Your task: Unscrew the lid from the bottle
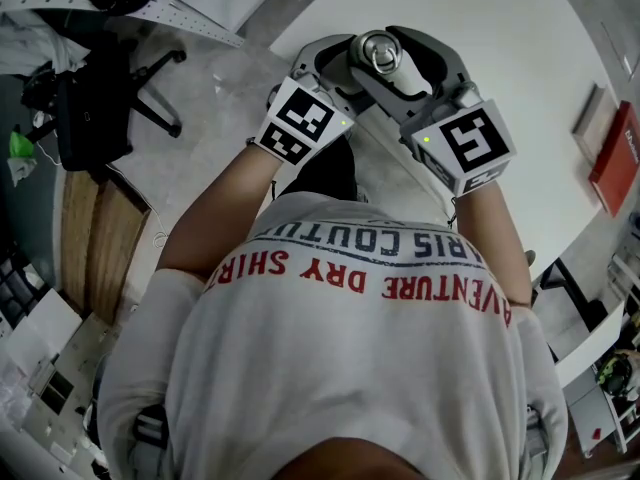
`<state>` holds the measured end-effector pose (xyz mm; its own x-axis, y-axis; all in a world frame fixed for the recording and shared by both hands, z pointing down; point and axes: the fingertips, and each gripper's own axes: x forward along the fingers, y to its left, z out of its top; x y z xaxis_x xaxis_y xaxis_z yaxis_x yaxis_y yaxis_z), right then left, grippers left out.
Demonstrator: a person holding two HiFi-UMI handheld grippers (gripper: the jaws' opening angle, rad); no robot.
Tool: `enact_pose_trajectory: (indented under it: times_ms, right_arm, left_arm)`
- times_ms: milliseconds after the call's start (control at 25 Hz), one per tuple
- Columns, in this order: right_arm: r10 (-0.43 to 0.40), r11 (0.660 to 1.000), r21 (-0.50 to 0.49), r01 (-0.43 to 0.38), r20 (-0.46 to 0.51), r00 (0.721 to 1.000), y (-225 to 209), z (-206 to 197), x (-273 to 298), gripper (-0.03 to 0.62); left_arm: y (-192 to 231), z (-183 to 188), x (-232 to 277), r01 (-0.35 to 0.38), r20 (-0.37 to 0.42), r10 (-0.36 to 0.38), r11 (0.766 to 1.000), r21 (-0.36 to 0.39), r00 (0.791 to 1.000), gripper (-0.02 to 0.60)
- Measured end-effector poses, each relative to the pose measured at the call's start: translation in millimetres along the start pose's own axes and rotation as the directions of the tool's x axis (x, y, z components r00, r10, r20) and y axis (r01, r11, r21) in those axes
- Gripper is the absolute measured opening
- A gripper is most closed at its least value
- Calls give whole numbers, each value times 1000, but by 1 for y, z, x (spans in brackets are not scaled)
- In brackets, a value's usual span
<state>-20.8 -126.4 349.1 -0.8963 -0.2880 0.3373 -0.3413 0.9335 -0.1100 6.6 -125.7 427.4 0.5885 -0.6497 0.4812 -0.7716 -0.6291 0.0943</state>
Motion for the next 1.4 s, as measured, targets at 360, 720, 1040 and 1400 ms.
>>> enact_pose_trajectory:
  times_ms: [360, 720, 1040, 1400]
  right_arm:
    - [19, 999, -31, -20, -32, 999, 4, -1, 1, 267]
    - [92, 992, -80, -97, -70, 993, 8, 0, 6, 267]
    - [151, 981, -106, -161, -95, 984, 11, 0, 10, 267]
    - [225, 961, -143, -237, -93, 970, 13, 2, 12, 267]
  left_arm:
    - [-1, -2, -2, 52, -25, -51, 998, 25, 998, 365]
    - [1, -5, -4, 203, -67, -197, 974, 99, 978, 365]
    - [1, -8, -6, 381, -136, -361, 906, 185, 923, 365]
    - [1, -10, -9, 572, -192, -539, 777, 263, 820, 365]
